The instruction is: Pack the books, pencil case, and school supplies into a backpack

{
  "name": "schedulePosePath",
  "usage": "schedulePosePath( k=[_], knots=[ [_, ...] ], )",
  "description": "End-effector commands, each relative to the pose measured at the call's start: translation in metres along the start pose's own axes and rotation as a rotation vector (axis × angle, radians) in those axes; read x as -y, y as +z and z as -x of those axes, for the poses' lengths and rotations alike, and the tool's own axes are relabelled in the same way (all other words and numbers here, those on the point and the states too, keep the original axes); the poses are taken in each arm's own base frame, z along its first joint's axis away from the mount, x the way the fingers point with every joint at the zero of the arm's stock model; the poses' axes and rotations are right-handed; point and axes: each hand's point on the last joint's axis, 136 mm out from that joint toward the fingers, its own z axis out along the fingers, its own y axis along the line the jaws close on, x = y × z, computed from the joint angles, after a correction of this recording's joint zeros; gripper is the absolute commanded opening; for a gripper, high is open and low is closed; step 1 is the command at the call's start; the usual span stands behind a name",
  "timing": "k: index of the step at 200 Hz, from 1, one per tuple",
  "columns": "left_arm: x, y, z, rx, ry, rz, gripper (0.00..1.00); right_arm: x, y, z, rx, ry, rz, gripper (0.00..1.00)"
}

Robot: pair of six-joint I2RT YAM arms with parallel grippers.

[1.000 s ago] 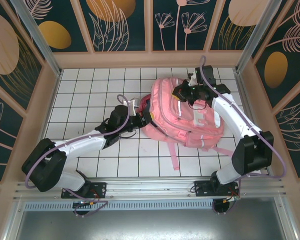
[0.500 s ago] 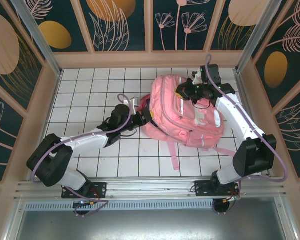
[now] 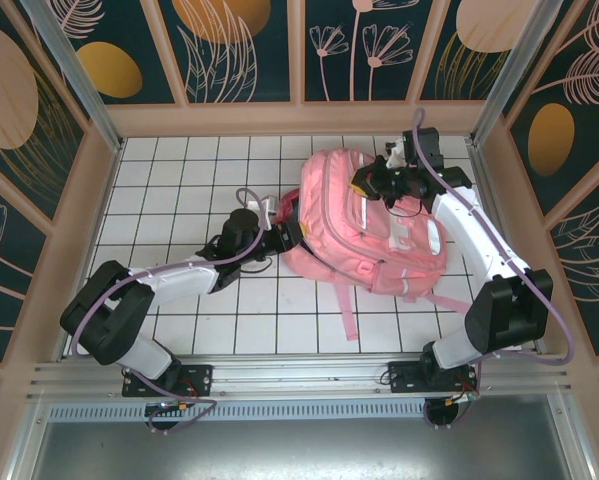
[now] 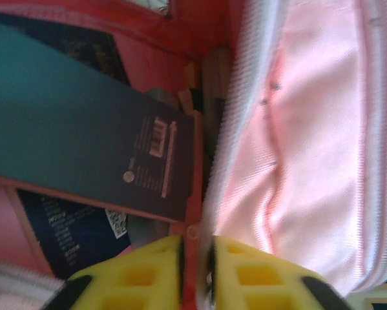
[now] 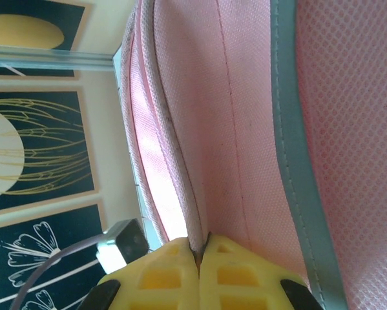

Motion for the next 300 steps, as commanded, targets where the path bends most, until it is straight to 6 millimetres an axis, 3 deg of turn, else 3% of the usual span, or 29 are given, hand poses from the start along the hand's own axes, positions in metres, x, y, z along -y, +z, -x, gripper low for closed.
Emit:
schedulePosePath(
  k=[1, 30, 58, 87, 113, 126, 134, 153, 182, 190, 209, 227, 235, 270, 300],
  knots=[
    [-0.025, -0.011, -0.017, -0.088, 0.003, 0.122, 0.34, -0.043, -0.022, 0.033, 0.155, -0.073, 0.125, 0.00],
    [-0.014, -0.040, 0.005, -0.025, 0.080, 0.216, 0.61, -0.031, 0.010, 0.034, 0.146, -0.041, 0.097, 0.00],
    [-0.012, -0.059, 0.007, -0.016, 0.115, 0.256, 0.65, -0.030, 0.042, 0.038, 0.129, -0.020, 0.091, 0.00],
    [-0.018, -0.059, -0.017, -0.088, 0.105, 0.222, 0.65, -0.038, 0.077, 0.039, 0.093, -0.037, 0.080, 0.00],
    [-0.027, -0.053, -0.046, -0.170, 0.126, 0.227, 0.64, -0.029, 0.101, 0.036, 0.062, -0.046, 0.021, 0.00],
    [-0.028, -0.045, -0.061, -0.218, 0.149, 0.237, 0.63, -0.023, 0.106, 0.033, 0.056, -0.054, -0.008, 0.10],
    [-0.029, -0.040, -0.069, -0.247, 0.160, 0.249, 0.64, -0.019, 0.104, 0.033, 0.065, -0.060, -0.024, 0.15],
    [-0.039, -0.029, -0.085, -0.299, 0.148, 0.285, 0.65, -0.012, 0.099, 0.032, 0.076, -0.068, -0.037, 0.14],
    [-0.052, -0.019, -0.085, -0.317, 0.169, 0.370, 0.68, -0.001, 0.095, 0.032, 0.081, -0.062, -0.057, 0.13],
    [-0.051, -0.016, -0.084, -0.327, 0.179, 0.381, 0.68, 0.000, 0.095, 0.032, 0.083, -0.076, -0.072, 0.16],
    [-0.043, -0.015, -0.082, -0.330, 0.238, 0.427, 0.69, 0.001, 0.087, 0.037, 0.114, -0.120, -0.135, 0.39],
    [-0.033, -0.018, -0.079, -0.324, 0.296, 0.459, 0.71, -0.002, 0.067, 0.044, 0.192, -0.192, -0.222, 0.57],
    [-0.029, -0.018, -0.079, -0.328, 0.316, 0.472, 0.72, -0.004, 0.058, 0.044, 0.213, -0.215, -0.234, 0.60],
    [-0.028, -0.011, -0.093, -0.378, 0.422, 0.596, 0.73, -0.012, 0.006, 0.042, 0.339, -0.261, -0.259, 0.60],
    [-0.027, -0.004, -0.099, -0.392, 0.484, 0.678, 0.72, -0.010, -0.023, 0.030, 0.384, -0.264, -0.247, 0.61]
  ],
)
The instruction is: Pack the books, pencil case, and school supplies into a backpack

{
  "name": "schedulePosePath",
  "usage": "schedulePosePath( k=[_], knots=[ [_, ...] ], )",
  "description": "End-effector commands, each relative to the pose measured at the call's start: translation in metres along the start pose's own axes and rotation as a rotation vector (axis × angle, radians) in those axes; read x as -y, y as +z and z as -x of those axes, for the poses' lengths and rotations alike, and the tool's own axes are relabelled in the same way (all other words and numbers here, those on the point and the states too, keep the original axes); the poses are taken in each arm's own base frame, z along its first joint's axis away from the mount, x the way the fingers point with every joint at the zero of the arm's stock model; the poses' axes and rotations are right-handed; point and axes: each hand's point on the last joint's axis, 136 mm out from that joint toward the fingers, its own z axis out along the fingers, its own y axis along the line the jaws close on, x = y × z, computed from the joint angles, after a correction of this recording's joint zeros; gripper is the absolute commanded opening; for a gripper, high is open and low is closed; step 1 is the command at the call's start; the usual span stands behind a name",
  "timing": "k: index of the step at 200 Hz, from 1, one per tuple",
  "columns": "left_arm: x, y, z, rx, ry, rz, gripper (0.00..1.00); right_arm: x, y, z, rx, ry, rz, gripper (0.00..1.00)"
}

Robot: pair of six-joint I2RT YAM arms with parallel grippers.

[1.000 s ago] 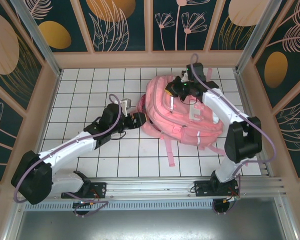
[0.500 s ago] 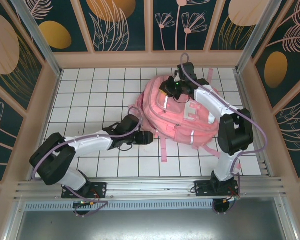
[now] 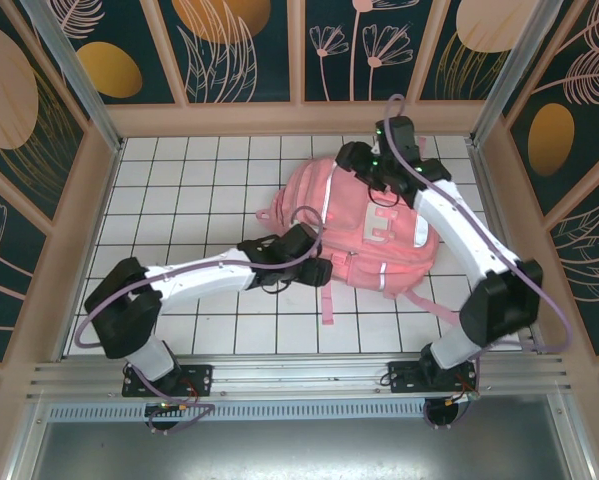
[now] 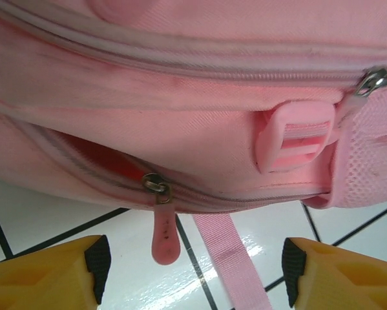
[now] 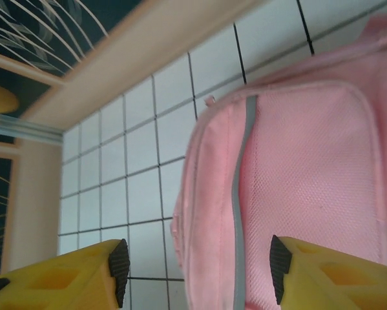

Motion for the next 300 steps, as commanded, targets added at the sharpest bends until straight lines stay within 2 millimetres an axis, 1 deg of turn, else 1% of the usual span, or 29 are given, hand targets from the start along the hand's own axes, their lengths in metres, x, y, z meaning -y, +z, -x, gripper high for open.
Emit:
schedulePosePath(
  k=[1, 7, 22, 44, 76, 96, 122, 154, 172, 196, 215, 237, 250, 272, 300],
  knots=[
    [-0.020, 0.006, -0.015, -0.060, 0.070, 0.174, 0.72, 0.016, -0.023, -0.002, 0.045, -0.028, -0.054, 0.60],
    [-0.021, 0.011, -0.018, -0.073, 0.085, 0.199, 0.71, 0.017, -0.027, -0.004, 0.047, -0.026, -0.053, 0.61],
    [-0.021, 0.012, -0.017, -0.078, 0.120, 0.249, 0.71, 0.021, -0.036, -0.006, 0.053, -0.020, -0.051, 0.60],
    [-0.022, 0.018, -0.022, -0.105, 0.170, 0.309, 0.70, 0.027, -0.045, -0.006, 0.060, -0.009, -0.042, 0.60],
    [-0.019, 0.028, -0.023, -0.120, 0.193, 0.328, 0.67, 0.037, -0.052, -0.007, 0.058, 0.007, -0.034, 0.59],
    [-0.022, 0.032, -0.021, -0.121, 0.209, 0.364, 0.64, 0.041, -0.054, -0.009, 0.052, 0.018, -0.023, 0.58],
    [-0.027, 0.034, -0.017, -0.116, 0.232, 0.407, 0.57, 0.046, -0.057, -0.011, 0.047, 0.025, -0.014, 0.57],
    [-0.024, 0.028, -0.003, -0.086, 0.255, 0.432, 0.45, 0.049, -0.058, -0.012, 0.036, 0.029, -0.006, 0.55],
    [-0.026, 0.029, -0.004, -0.097, 0.272, 0.446, 0.36, 0.049, -0.058, -0.012, 0.035, 0.033, 0.001, 0.54],
    [-0.029, 0.033, -0.010, -0.122, 0.281, 0.446, 0.30, 0.048, -0.059, -0.011, 0.032, 0.036, 0.011, 0.53],
    [-0.028, 0.035, -0.014, -0.134, 0.281, 0.435, 0.30, 0.048, -0.059, -0.011, 0.030, 0.039, 0.018, 0.52],
    [-0.024, 0.035, -0.016, -0.141, 0.274, 0.416, 0.39, 0.049, -0.058, -0.012, 0.027, 0.043, 0.017, 0.53],
    [-0.022, 0.035, -0.018, -0.141, 0.273, 0.413, 0.42, 0.050, -0.058, -0.013, 0.024, 0.046, 0.018, 0.52],
    [-0.022, 0.038, -0.022, -0.146, 0.274, 0.412, 0.43, 0.050, -0.056, -0.015, 0.019, 0.050, 0.023, 0.53],
    [-0.026, 0.040, -0.028, -0.152, 0.270, 0.422, 0.40, 0.049, -0.056, -0.015, 0.015, 0.053, 0.030, 0.52]
  ],
)
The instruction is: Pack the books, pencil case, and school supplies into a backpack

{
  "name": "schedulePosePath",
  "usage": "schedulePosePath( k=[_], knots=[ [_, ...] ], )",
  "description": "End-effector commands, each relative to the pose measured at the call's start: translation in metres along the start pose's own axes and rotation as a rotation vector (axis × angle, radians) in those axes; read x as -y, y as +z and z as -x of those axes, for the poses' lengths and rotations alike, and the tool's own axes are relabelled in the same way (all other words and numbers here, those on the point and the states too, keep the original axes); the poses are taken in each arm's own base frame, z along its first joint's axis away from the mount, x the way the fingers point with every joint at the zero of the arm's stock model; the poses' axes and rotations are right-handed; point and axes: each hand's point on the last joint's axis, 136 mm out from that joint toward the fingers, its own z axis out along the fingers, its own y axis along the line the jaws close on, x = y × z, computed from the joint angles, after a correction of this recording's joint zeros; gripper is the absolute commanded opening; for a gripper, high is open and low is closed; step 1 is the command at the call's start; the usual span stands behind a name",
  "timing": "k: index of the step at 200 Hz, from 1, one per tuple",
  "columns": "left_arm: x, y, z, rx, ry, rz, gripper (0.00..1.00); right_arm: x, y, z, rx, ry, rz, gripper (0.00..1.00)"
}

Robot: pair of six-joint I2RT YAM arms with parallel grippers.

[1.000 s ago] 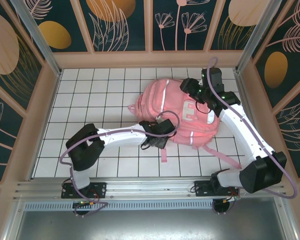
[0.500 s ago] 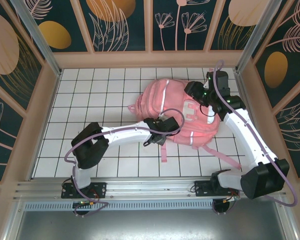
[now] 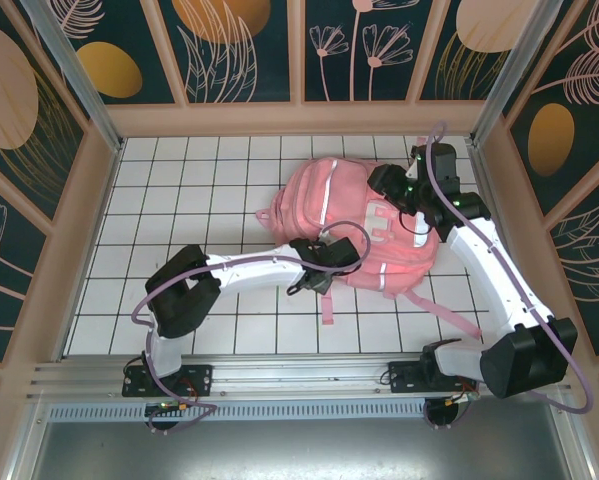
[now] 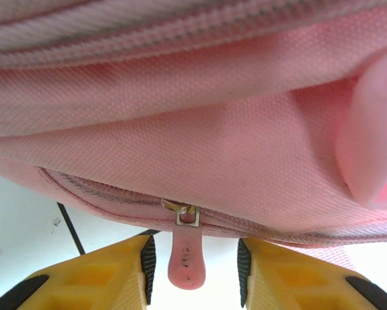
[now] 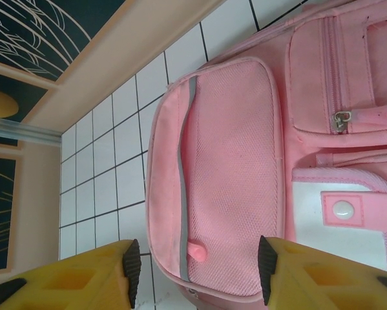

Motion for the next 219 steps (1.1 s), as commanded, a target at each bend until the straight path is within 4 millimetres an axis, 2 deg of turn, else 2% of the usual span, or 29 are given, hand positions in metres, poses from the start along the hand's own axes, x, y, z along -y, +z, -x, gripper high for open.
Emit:
schedulePosePath(
  k=[1, 38, 58, 95, 127, 177, 219],
  knots=[
    [-0.001, 0.010, -0.015, -0.040, 0.013, 0.022, 0.40, -0.005, -0.006, 0.003, 0.016, -0.006, 0.035, 0.52],
    [-0.006, 0.014, -0.020, -0.037, 0.012, 0.053, 0.39, -0.005, -0.005, 0.000, 0.006, -0.005, 0.040, 0.52],
    [-0.009, 0.018, -0.021, -0.033, 0.020, 0.080, 0.35, -0.007, -0.005, -0.001, -0.001, -0.005, 0.052, 0.50],
    [-0.014, 0.018, -0.017, -0.007, 0.026, 0.112, 0.16, -0.007, -0.006, -0.003, -0.004, -0.004, 0.058, 0.45],
    [-0.020, 0.011, -0.009, 0.030, 0.025, 0.130, 0.00, -0.009, -0.009, -0.004, -0.006, -0.008, 0.069, 0.40],
    [-0.012, -0.004, -0.001, 0.058, 0.016, 0.056, 0.00, -0.002, -0.011, -0.015, -0.024, -0.005, 0.070, 0.37],
    [-0.005, -0.010, 0.004, 0.080, -0.011, -0.033, 0.00, 0.011, -0.015, -0.033, -0.035, 0.032, 0.067, 0.43]
  ],
)
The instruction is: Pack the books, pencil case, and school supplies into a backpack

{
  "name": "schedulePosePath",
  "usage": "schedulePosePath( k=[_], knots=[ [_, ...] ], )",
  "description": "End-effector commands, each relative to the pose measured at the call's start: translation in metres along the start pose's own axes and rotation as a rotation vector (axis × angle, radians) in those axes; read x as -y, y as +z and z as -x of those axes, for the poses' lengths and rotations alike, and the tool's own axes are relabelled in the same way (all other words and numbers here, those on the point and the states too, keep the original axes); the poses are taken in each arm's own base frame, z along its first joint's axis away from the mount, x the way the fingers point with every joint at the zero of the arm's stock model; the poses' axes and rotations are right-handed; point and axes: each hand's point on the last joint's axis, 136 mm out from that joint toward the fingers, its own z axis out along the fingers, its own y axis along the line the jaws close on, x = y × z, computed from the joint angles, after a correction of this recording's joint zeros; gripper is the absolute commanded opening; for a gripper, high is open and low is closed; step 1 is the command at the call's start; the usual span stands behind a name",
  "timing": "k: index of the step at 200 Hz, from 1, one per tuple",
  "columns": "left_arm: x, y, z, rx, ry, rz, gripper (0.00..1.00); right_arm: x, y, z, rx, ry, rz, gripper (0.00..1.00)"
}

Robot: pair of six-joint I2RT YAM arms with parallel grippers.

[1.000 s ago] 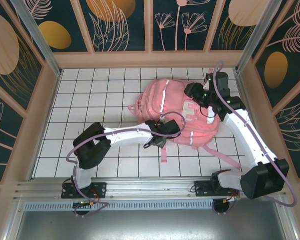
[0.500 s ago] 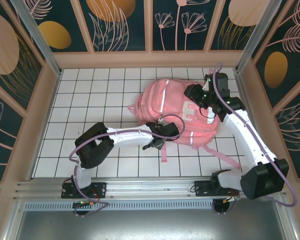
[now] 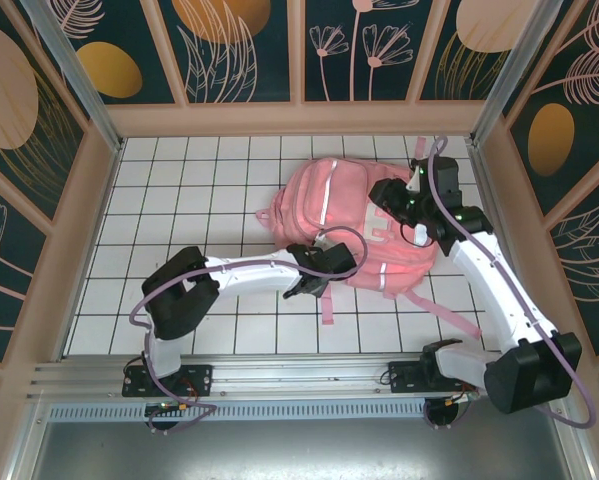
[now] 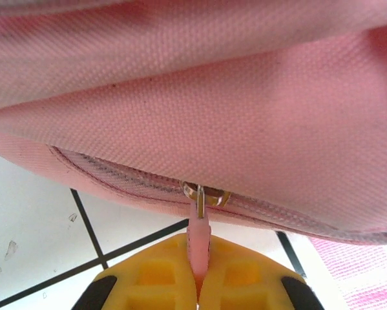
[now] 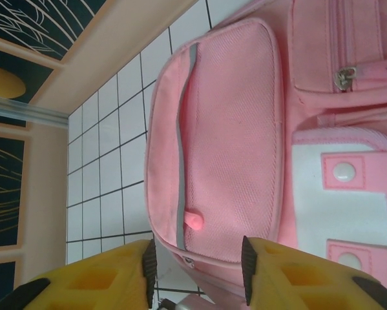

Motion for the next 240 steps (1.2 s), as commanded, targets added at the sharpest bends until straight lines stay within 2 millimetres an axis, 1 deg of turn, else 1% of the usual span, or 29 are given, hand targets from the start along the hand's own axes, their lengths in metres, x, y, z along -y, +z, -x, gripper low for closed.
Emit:
schedulePosePath(
  k=[1, 21, 45, 48, 61, 76, 85, 86, 88, 102, 115, 123, 139, 151, 176, 182, 186, 205, 240],
  knots=[
    [0.004, -0.014, 0.011, 0.045, -0.024, -0.075, 0.00, 0.001, -0.007, -0.008, 0.007, 0.023, 0.031, 0.43],
    [0.005, -0.015, 0.013, 0.044, -0.057, -0.138, 0.00, 0.011, -0.004, -0.026, -0.016, 0.070, 0.037, 0.45],
    [0.013, -0.025, 0.020, 0.071, -0.095, -0.262, 0.00, 0.028, 0.004, -0.055, -0.058, 0.173, 0.036, 0.52],
    [0.014, -0.026, 0.021, 0.076, -0.100, -0.276, 0.00, 0.027, 0.004, -0.057, -0.059, 0.183, 0.043, 0.53],
    [0.017, -0.033, 0.027, 0.098, -0.119, -0.329, 0.00, 0.033, 0.008, -0.071, -0.076, 0.242, 0.045, 0.57],
    [0.022, -0.041, 0.031, 0.117, -0.137, -0.398, 0.00, 0.037, 0.009, -0.082, -0.075, 0.308, 0.037, 0.61],
    [0.023, -0.039, 0.032, 0.116, -0.148, -0.422, 0.00, 0.041, 0.009, -0.089, -0.072, 0.350, 0.029, 0.62],
    [0.022, -0.044, 0.034, 0.128, -0.152, -0.432, 0.00, 0.042, 0.009, -0.090, -0.073, 0.355, 0.026, 0.62],
    [0.021, -0.048, 0.037, 0.139, -0.159, -0.444, 0.00, 0.043, 0.009, -0.091, -0.070, 0.365, 0.025, 0.63],
    [0.022, -0.056, 0.040, 0.156, -0.172, -0.503, 0.00, 0.053, 0.009, -0.100, -0.055, 0.460, 0.016, 0.64],
    [0.023, -0.059, 0.042, 0.167, -0.190, -0.543, 0.00, 0.058, 0.009, -0.109, -0.043, 0.556, 0.049, 0.77],
    [0.023, -0.060, 0.041, 0.170, -0.198, -0.563, 0.00, 0.061, 0.010, -0.113, -0.033, 0.607, 0.072, 0.79],
    [0.024, -0.062, 0.041, 0.177, -0.212, -0.595, 0.00, 0.063, 0.011, -0.117, -0.018, 0.664, 0.113, 0.79],
    [0.027, -0.064, 0.041, 0.178, -0.214, -0.628, 0.00, 0.064, 0.013, -0.122, -0.018, 0.689, 0.110, 0.75],
    [0.035, -0.064, 0.039, 0.172, -0.217, -0.681, 0.00, 0.061, 0.019, -0.135, -0.045, 0.723, 0.105, 0.71],
    [0.036, -0.064, 0.039, 0.172, -0.218, -0.689, 0.00, 0.061, 0.020, -0.135, -0.041, 0.738, 0.104, 0.71],
    [0.037, -0.065, 0.039, 0.175, -0.217, -0.696, 0.00, 0.060, 0.021, -0.141, -0.055, 0.738, 0.102, 0.71],
    [0.041, -0.068, 0.040, 0.181, -0.220, -0.729, 0.00, 0.058, 0.025, -0.151, -0.071, 0.759, 0.094, 0.66],
    [0.046, -0.074, 0.044, 0.190, -0.221, -0.772, 0.00, 0.065, 0.035, -0.167, -0.080, 0.795, 0.060, 0.62]
  ],
)
